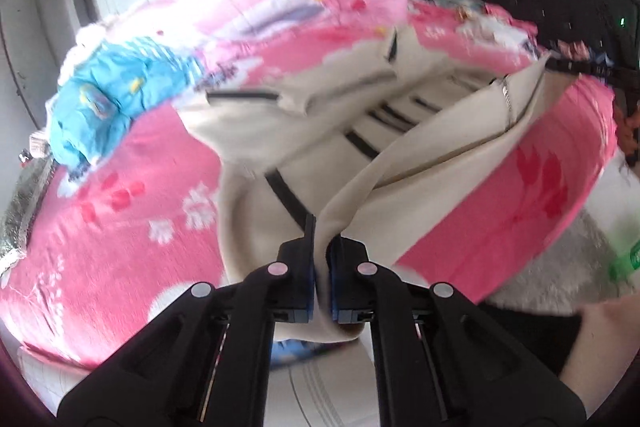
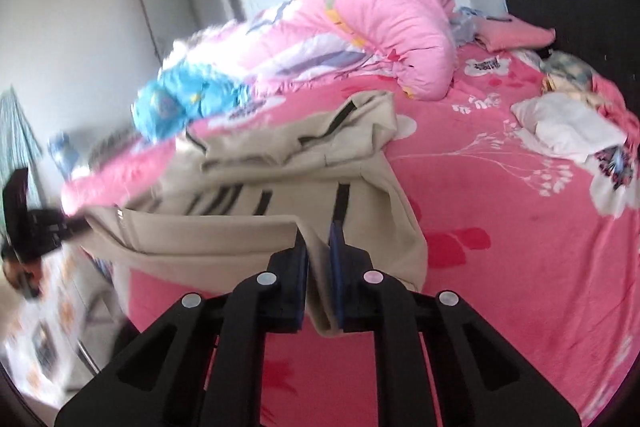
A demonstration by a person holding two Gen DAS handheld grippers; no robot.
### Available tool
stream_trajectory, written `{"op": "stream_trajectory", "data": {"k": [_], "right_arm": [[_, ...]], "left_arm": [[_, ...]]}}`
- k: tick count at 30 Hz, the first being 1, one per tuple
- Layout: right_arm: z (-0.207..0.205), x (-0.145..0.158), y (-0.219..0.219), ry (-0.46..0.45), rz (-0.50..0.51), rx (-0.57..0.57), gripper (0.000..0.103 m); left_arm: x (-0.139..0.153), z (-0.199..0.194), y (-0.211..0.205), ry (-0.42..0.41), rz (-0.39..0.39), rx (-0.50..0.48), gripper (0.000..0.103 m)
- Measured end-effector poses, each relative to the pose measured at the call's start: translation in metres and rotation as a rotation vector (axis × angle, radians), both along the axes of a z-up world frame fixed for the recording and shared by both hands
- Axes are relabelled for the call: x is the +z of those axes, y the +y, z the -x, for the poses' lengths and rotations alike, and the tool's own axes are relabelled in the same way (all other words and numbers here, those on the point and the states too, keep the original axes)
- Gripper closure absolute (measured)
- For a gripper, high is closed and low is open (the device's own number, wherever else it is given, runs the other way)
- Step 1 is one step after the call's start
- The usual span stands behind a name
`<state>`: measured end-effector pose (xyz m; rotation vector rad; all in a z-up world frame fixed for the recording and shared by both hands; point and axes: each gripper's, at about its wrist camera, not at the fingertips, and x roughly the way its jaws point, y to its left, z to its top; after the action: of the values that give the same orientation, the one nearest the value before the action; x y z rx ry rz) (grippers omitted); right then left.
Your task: Fold large clothes
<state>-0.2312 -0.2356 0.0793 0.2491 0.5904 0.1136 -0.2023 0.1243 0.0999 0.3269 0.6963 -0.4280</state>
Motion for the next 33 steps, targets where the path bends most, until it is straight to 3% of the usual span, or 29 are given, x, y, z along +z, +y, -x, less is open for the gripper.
{"op": "stream_trajectory", "data": {"k": [4,8,12,13,15,16,18,19,20,21,23,25,26,29,30,32,33], "right_arm": [[-0.034,0.015,-0.007,-0.010,-0.034,-0.005,0.092],[-0.092,0.041,-0.030,-0.039,-0.089,-0.013,0.092],[-0.185,0.058,-0.046,-0.028,-0.063,-0.037,0.092],[-0.209,0.057,-0.050,-0.011,-0.076,-0.032,0.092],[-0.258,0.043,-0.056,0.090,-0.115,0.020,0.090],[-0.273,0.034,-0.058,0.150,-0.119,0.020,0.086],[-0.284,0.011,-0.063,0.261,-0.183,0.076,0.068],[-0.283,-0.002,-0.063,0.314,-0.206,0.117,0.047],[-0.281,-0.009,-0.062,0.335,-0.198,0.126,0.038],[-0.275,-0.018,-0.061,0.355,-0.175,0.143,0.038],[-0.264,-0.035,-0.058,0.409,-0.169,0.178,0.038],[-0.256,-0.045,-0.057,0.446,-0.222,0.219,0.038],[-0.249,-0.048,-0.055,0.452,-0.250,0.251,0.038],[-0.231,-0.045,-0.047,0.406,-0.237,0.280,0.042],[-0.225,-0.041,-0.045,0.371,-0.238,0.281,0.048],[-0.215,-0.034,-0.043,0.332,-0.229,0.255,0.084],[-0.212,-0.031,-0.044,0.313,-0.223,0.239,0.090]], "left_arm": [[0.030,-0.030,-0.004,-0.061,0.003,-0.014,0.098],[0.052,-0.089,-0.011,-0.023,-0.013,0.016,0.098],[0.049,-0.194,-0.003,0.134,0.125,0.086,0.098],[0.043,-0.217,-0.002,0.174,0.127,0.102,0.098],[0.019,-0.263,0.007,0.316,0.180,0.119,0.094],[0.010,-0.273,0.013,0.366,0.204,0.126,0.092],[-0.011,-0.287,0.029,0.487,0.288,0.123,0.084],[-0.014,-0.286,0.034,0.496,0.312,0.119,0.079],[-0.014,-0.282,0.043,0.487,0.360,0.091,0.064],[-0.015,-0.277,0.049,0.470,0.393,0.069,0.051],[-0.012,-0.268,0.067,0.443,0.515,0.027,0.048],[-0.014,-0.264,0.081,0.461,0.609,0.028,0.048],[-0.021,-0.263,0.086,0.474,0.618,0.057,0.048],[-0.045,-0.258,0.078,0.508,0.517,0.093,0.050],[-0.052,-0.256,0.076,0.520,0.498,0.096,0.050],[-0.068,-0.255,0.069,0.537,0.492,0.098,0.051],[-0.072,-0.256,0.069,0.523,0.499,0.106,0.056]]}}
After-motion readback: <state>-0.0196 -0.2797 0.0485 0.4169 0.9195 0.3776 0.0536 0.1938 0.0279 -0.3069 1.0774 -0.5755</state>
